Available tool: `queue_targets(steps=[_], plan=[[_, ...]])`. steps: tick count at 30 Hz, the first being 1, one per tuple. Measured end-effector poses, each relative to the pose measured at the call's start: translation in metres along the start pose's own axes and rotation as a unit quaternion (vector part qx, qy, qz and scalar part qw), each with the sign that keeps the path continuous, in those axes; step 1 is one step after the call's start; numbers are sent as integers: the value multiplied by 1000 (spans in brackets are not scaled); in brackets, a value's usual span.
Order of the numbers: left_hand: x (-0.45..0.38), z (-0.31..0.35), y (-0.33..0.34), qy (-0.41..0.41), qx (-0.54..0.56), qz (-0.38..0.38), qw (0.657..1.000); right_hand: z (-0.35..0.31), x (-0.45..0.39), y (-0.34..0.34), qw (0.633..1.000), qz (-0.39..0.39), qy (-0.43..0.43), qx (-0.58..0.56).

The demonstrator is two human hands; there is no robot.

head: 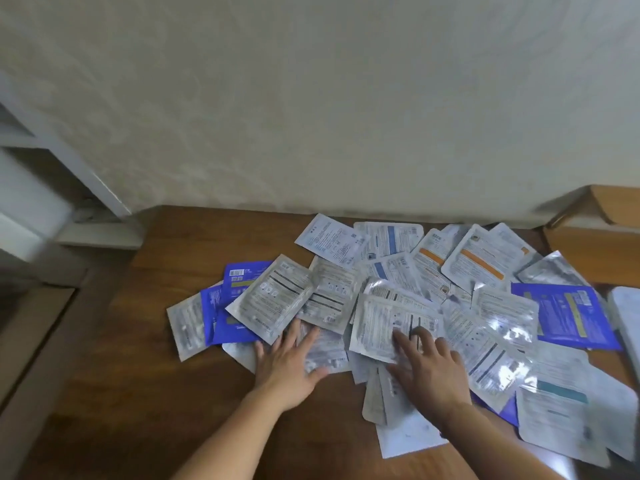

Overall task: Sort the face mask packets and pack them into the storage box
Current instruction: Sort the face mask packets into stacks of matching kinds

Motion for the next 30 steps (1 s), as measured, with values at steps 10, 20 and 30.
queue_targets(steps=[10, 20, 30], plan=[[-25, -1, -23, 25, 49, 156, 986, -10, -12, 8, 999, 7, -23, 49], [53, -19, 13, 113, 122, 186, 968, -49, 25, 7, 995, 34, -89, -18], [102, -68, -7, 32, 615, 113, 779, -130, 111, -30, 799, -12, 15, -601]])
Point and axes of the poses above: each hand's wrist, its own x-axis away from the middle knuckle, its own y-axis out of the palm, z = x × y, the point moved 5 cm from there along -x, towards the middle knuckle, and after that the axes turned 8 degrees about y, right-handed, at the moved point
